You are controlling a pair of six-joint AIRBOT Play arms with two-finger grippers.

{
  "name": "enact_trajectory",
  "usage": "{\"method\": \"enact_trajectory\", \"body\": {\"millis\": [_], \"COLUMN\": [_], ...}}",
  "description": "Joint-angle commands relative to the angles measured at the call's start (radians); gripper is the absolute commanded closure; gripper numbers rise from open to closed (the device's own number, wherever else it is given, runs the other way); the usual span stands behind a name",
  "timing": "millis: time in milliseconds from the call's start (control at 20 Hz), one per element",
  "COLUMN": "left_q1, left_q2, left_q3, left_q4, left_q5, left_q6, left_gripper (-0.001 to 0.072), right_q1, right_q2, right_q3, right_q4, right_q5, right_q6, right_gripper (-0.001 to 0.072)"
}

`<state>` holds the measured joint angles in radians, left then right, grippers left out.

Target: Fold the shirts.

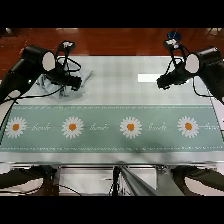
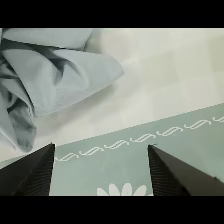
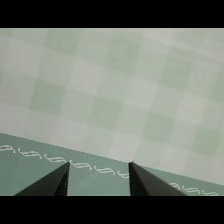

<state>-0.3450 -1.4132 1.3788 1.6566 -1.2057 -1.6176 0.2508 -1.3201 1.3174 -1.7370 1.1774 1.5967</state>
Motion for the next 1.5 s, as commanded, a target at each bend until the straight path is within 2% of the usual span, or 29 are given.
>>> {"method": "enact_trajectory", "body": {"millis": [0, 800, 1150, 1300, 1450], "left_q1": [0.000, 0.000, 0.000, 0.017, 0.100], "left_q2": [0.000, 0.000, -0.019, -0.018, -0.022], "left_q3": [0.001, 0.001, 0.001, 0.012, 0.031], "left_q4": [0.000, 0.000, -0.003, 0.089, 0.169], "left_q5": [0.000, 0.001, 0.131, 0.300, 0.471], "left_q6": [0.000, 0.000, 0.000, 0.047, 0.051], "left_gripper": [0.0031, 0.0031, 0.0032, 0.0031, 0.0018], "right_q1": [0.000, 0.000, 0.000, 0.000, -0.003], "right_q2": [0.001, 0.000, 0.000, 0.000, 0.000], "right_q3": [0.000, 0.000, 0.000, 0.000, 0.000], "right_q4": [0.000, 0.002, -0.021, -0.106, -0.150], "right_q5": [0.000, -0.002, -0.140, -0.183, -0.172], "right_q6": [0.000, 0.001, -0.003, -0.003, -0.003], "right_gripper": [0.0261, 0.0261, 0.0261, 0.0261, 0.0261]}}
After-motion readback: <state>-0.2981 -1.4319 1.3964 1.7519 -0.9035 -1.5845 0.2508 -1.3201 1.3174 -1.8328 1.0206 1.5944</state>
